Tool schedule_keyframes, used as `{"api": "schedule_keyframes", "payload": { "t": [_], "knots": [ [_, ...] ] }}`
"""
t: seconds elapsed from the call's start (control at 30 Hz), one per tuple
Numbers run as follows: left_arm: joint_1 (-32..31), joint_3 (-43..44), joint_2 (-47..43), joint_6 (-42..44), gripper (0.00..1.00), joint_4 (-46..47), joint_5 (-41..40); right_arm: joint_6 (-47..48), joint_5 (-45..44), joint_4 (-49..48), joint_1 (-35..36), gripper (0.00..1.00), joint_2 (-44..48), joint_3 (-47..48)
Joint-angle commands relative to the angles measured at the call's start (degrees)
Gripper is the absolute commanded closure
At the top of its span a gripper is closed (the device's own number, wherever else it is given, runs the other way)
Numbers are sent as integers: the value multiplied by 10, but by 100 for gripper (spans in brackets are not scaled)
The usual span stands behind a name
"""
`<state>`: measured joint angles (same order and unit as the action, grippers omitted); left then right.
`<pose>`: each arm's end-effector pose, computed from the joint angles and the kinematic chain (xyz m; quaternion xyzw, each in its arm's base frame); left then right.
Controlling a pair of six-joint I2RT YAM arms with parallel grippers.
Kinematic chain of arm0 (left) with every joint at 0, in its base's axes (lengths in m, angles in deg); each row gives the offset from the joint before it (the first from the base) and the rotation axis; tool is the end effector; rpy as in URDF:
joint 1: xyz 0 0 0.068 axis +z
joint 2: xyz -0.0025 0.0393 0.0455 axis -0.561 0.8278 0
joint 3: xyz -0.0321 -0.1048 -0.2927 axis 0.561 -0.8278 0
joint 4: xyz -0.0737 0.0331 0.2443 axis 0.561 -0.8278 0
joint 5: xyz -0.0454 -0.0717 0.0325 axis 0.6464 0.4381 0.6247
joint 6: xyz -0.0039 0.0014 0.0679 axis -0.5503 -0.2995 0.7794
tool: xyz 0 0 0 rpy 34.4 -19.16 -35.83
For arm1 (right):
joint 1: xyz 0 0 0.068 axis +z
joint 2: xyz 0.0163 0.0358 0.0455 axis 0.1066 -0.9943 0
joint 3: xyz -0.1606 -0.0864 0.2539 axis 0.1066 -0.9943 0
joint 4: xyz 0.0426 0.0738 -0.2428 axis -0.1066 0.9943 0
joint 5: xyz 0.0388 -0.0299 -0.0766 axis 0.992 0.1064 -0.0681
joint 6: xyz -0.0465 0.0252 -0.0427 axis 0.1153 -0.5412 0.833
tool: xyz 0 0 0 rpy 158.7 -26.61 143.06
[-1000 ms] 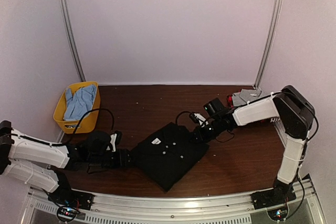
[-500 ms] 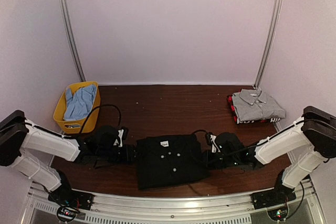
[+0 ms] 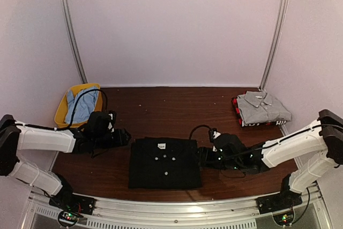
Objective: Fold and stack the long sleeve shirts
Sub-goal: Rotate the square-folded shirt at the center of the board, then move the square-folded shirt to the center of the board.
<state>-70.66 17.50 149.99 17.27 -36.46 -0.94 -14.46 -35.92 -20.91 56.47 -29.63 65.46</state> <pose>0.2069 -0.1479 0.1928 -0.0869 0.9027 -0.2492 0.3399 0.1329 0.2510 0.1726 0.0008 0.8954 0.3835 0.2262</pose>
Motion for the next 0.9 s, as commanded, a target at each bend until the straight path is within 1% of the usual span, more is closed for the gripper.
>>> {"api": "schedule_keyframes", "payload": {
  "t": [0.0, 0.1, 0.2, 0.27, 0.37, 0.47, 0.6, 0.7, 0.8, 0.87],
  "knots": [
    [10, 19, -31, 54, 37, -28, -41, 85, -87, 192, -60, 29, 95, 53],
    [11, 32, -44, 72, 29, -36, -43, 166, -97, 298, -152, 23, 136, 96],
    [10, 44, -56, 88, 22, -43, -40, 252, -126, 361, -248, 20, 136, 159],
    [10, 51, -67, 94, 17, -51, -40, 302, -132, 374, -312, 19, 112, 201],
    [10, 58, -82, 100, 13, -57, -31, 348, -121, 383, -407, 19, 54, 278],
    [10, 60, -94, 106, 10, -58, -21, 377, -117, 377, -476, 20, -17, 343],
    [10, 61, -94, 113, 8, -59, -11, 395, -84, 402, -549, 21, -139, 443],
    [10, 60, -94, 115, 4, -61, -5, 407, -70, 428, -577, 22, -221, 507],
    [10, 55, -100, 114, 2, -61, -6, 411, -45, 430, -593, 24, -268, 522],
    [10, 51, -105, 113, 2, -61, -10, 409, -38, 423, -594, 25, -279, 506]
  ]
}}
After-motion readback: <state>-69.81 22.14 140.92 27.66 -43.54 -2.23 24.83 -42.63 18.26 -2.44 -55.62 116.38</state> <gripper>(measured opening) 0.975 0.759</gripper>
